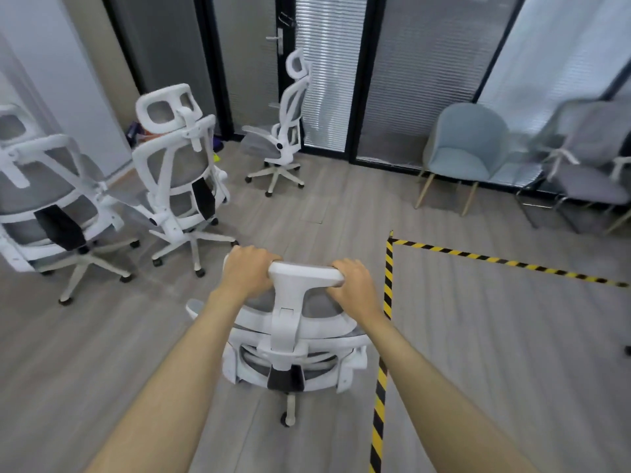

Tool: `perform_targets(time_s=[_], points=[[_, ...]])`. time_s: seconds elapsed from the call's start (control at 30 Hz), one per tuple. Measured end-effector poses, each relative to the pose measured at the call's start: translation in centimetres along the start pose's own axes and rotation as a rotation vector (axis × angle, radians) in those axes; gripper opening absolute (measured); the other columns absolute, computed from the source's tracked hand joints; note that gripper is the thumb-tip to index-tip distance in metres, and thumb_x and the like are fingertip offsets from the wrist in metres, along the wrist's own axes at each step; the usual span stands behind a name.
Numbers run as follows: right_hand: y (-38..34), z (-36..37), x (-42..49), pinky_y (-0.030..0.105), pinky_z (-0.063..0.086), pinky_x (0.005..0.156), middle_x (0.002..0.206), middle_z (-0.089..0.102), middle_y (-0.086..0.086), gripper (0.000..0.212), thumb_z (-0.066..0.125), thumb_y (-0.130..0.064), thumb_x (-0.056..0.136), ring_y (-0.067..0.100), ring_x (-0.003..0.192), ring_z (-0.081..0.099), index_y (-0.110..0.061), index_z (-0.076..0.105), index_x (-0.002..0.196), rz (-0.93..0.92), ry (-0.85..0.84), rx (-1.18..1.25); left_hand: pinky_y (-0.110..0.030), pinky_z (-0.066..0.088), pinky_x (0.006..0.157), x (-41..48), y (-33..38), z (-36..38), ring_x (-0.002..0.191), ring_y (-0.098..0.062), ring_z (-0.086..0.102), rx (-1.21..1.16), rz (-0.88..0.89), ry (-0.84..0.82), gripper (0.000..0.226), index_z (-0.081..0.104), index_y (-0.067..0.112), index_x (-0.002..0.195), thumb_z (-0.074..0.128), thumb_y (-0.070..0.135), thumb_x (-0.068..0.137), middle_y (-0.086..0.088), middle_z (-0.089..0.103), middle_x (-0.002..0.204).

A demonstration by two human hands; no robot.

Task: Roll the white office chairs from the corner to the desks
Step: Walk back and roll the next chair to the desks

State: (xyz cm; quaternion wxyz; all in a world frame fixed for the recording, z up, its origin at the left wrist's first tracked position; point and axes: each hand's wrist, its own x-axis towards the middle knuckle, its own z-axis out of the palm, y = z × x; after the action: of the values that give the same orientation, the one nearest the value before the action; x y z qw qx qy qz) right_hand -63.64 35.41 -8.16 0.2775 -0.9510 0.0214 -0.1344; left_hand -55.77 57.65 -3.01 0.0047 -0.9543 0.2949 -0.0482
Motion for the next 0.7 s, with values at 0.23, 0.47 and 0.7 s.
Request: perform_targets(time_s=[0.23, 0.47, 0.7], points=[[6.8, -7.9, -10.0, 0.036, 0.041, 0.070, 0.091, 0.063, -0.004, 0.028, 0.071, -0.010, 0.074, 0.023, 0.084, 0.052, -0.022, 0.072, 0.100, 0.173, 0.086, -0.057, -0.033, 0.038, 0.070, -1.4, 13.5, -0.7, 0.087, -0.028, 0.065, -0.038, 0.135, 0.004, 0.014, 0.059, 0.030, 0.080, 0.057, 0.019, 0.072, 0.002, 0.071, 0.085], [13.6, -16.5, -22.4, 0.038, 0.043, 0.074, 0.096, 0.056, 0.002, 0.019, 0.065, -0.007, 0.084, 0.025, 0.090, 0.047, -0.015, 0.060, 0.101, 0.340, 0.165, -0.179, -0.033, 0.034, 0.072, -3.7, 29.0, -1.2, 0.090, -0.026, 0.065, -0.078, 0.251, 0.031, 0.028, 0.070, 0.032, 0.094, 0.060, 0.015, 0.074, 0.005, 0.071, 0.088], [19.5, -25.2, -35.5, 0.033, 0.030, 0.068, 0.095, 0.044, 0.002, 0.022, 0.053, 0.001, 0.084, 0.024, 0.090, 0.043, -0.017, 0.048, 0.096, 0.534, 0.260, -0.274, -0.033, 0.032, 0.065, -7.0, 44.5, -1.5, 0.068, -0.023, 0.052, -0.123, 0.417, 0.101, 0.018, 0.062, 0.026, 0.075, 0.058, 0.010, 0.067, 0.008, 0.052, 0.064]])
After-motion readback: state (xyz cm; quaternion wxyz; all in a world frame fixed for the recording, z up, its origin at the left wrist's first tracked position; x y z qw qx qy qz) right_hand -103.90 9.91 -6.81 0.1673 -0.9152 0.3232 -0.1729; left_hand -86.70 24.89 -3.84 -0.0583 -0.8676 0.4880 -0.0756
